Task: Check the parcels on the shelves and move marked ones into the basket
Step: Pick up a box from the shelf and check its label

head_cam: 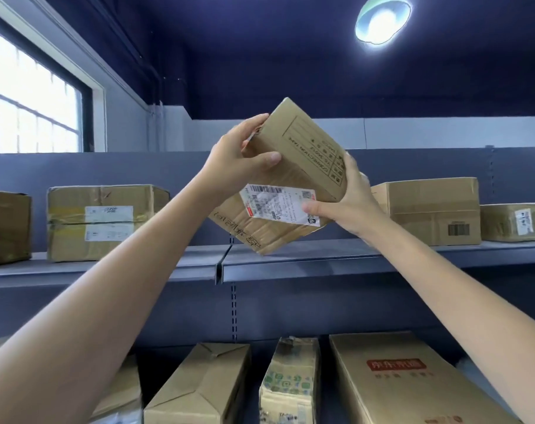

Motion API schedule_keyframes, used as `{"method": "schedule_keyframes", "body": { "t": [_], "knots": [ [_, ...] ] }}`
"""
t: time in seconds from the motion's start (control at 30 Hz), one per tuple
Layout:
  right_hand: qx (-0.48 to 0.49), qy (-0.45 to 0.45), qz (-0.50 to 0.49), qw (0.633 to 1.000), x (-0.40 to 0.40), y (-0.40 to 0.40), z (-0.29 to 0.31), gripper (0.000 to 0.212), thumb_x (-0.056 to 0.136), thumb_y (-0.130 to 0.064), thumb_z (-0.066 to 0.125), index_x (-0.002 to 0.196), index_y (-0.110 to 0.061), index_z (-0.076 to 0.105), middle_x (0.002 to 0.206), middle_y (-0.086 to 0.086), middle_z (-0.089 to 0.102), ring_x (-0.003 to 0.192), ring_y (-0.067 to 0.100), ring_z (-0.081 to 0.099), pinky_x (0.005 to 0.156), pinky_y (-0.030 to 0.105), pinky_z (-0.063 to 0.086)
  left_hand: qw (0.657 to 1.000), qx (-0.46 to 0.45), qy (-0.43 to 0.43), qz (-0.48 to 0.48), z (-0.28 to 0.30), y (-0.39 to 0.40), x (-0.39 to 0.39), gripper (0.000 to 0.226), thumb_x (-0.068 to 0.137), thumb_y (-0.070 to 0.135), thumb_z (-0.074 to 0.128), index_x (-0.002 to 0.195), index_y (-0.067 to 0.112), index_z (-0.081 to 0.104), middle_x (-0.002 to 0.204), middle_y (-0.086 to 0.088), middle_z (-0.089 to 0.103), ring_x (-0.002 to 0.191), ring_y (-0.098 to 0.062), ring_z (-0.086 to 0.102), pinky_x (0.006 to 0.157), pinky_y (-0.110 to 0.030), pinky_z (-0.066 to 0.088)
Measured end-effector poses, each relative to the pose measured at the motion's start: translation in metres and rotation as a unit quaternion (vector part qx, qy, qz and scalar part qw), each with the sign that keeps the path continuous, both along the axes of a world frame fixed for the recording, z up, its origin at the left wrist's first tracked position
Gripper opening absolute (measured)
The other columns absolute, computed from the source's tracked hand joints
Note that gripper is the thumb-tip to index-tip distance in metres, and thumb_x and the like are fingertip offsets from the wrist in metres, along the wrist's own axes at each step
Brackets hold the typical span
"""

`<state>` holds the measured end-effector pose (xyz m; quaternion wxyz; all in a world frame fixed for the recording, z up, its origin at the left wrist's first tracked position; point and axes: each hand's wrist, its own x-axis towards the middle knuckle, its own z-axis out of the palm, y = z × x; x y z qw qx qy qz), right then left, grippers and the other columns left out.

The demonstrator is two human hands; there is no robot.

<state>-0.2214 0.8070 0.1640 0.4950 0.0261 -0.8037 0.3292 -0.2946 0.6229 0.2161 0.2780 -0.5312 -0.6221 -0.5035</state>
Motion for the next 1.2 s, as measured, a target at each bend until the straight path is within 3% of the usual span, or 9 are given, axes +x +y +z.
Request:
{"method": "schedule_keyframes", "body": {
  "t": [0.13,0.33,0.43,0.53,0.7,0.8,1.0,1.1,1.2],
  "knots": [
    [-0.002,-0.061,-0.029,0.998,0.003,0.000,-0.004,0.116,0.067,-0.024,0.080,0.147,-0.031,-0.005,0.154,-0.001,-0.011,0.140,0.013,0.009,0.114,0.036,0.019,0.997,-0.042,0.047,0.033,0.004,-0.007,0.009,0.046,0.085,0.020,0.063,0.129,0.023,0.050,0.120,0.008,0.056,0.114,-0.014,0.052,0.101,-0.039,0.043],
    [-0.043,-0.024,-0.042,0.998,-0.004,0.006,-0.012,0.099,0.060,-0.034,0.083,0.141,-0.027,0.026,0.137,-0.002,0.029,0.118,0.008,0.033,0.102,0.030,0.032,0.985,-0.049,0.057,0.155,-0.007,-0.005,-0.006,0.058,0.087,0.028,0.060,0.138,0.021,0.035,0.142,0.000,0.041,0.129,-0.017,0.033,0.105,-0.037,0.031],
    [-0.173,-0.018,0.033,0.984,-0.009,0.013,-0.024,0.073,0.061,-0.040,0.080,0.124,-0.026,0.044,0.121,-0.005,0.052,0.110,0.012,0.051,0.100,0.035,0.042,0.967,-0.037,-0.018,0.251,-0.027,-0.016,-0.029,0.083,0.083,0.032,0.063,0.146,0.020,0.010,0.154,-0.005,0.011,0.141,-0.026,0.003,0.112,-0.048,0.015],
    [-0.249,-0.036,0.121,0.960,-0.014,0.017,-0.036,0.037,0.072,-0.028,0.076,0.099,-0.031,0.051,0.105,-0.007,0.065,0.104,0.016,0.060,0.100,0.044,0.044,0.947,-0.068,-0.142,0.281,-0.048,-0.032,-0.061,0.096,0.083,0.031,0.065,0.146,0.013,-0.004,0.155,-0.011,0.001,0.142,-0.030,0.001,0.114,-0.046,0.012],
    [-0.348,-0.054,0.189,0.917,-0.016,0.020,-0.048,0.051,0.079,-0.023,0.068,0.124,-0.014,0.046,0.115,0.010,0.065,0.097,0.023,0.065,0.076,0.047,0.055,0.917,-0.137,-0.324,0.189,-0.079,-0.045,-0.091,0.089,0.085,0.028,0.064,0.144,-0.001,0.004,0.114,-0.007,0.048,0.091,-0.020,0.046,0.075,-0.030,0.039],
    [-0.395,-0.051,0.235,0.887,-0.017,0.014,-0.056,0.052,0.076,-0.022,0.067,0.123,-0.012,0.047,0.118,0.010,0.063,0.105,0.027,0.061,0.072,0.047,0.054,0.929,-0.152,-0.296,0.160,-0.091,-0.044,-0.102,0.052,0.087,0.031,0.060,0.128,0.003,0.044,0.108,-0.007,0.056,0.082,-0.017,0.048,0.072,-0.028,0.038],
    [-0.378,-0.088,0.290,0.875,-0.012,0.005,-0.085,0.076,0.063,-0.040,0.071,0.132,-0.034,0.041,0.122,0.000,0.058,0.116,0.026,0.051,0.098,0.065,0.031,0.940,0.139,-0.311,-0.031,-0.091,-0.053,-0.087,0.017,0.085,0.022,0.064,0.100,0.025,0.056,0.092,0.009,0.060,0.088,-0.010,0.057,0.079,-0.030,0.043],
    [-0.361,-0.067,0.332,0.869,-0.009,-0.005,-0.091,0.084,0.044,-0.049,0.083,0.120,-0.032,0.053,0.120,-0.003,0.063,0.115,0.018,0.055,0.098,0.047,0.044,0.924,0.188,-0.322,-0.083,-0.085,-0.061,-0.079,0.018,0.082,0.019,0.067,0.093,0.032,0.060,0.093,0.008,0.062,0.093,-0.015,0.058,0.080,-0.036,0.044],
    [-0.383,0.001,0.376,0.844,-0.007,-0.014,-0.094,0.073,0.059,-0.038,0.080,0.124,-0.024,0.051,0.108,-0.005,0.070,0.101,0.014,0.065,0.069,0.028,0.057,0.920,0.201,-0.307,-0.138,-0.079,-0.063,-0.070,0.025,0.078,0.010,0.070,0.099,0.020,0.061,0.095,-0.003,0.065,0.085,-0.019,0.061,0.085,-0.041,0.049]
  ]
}}
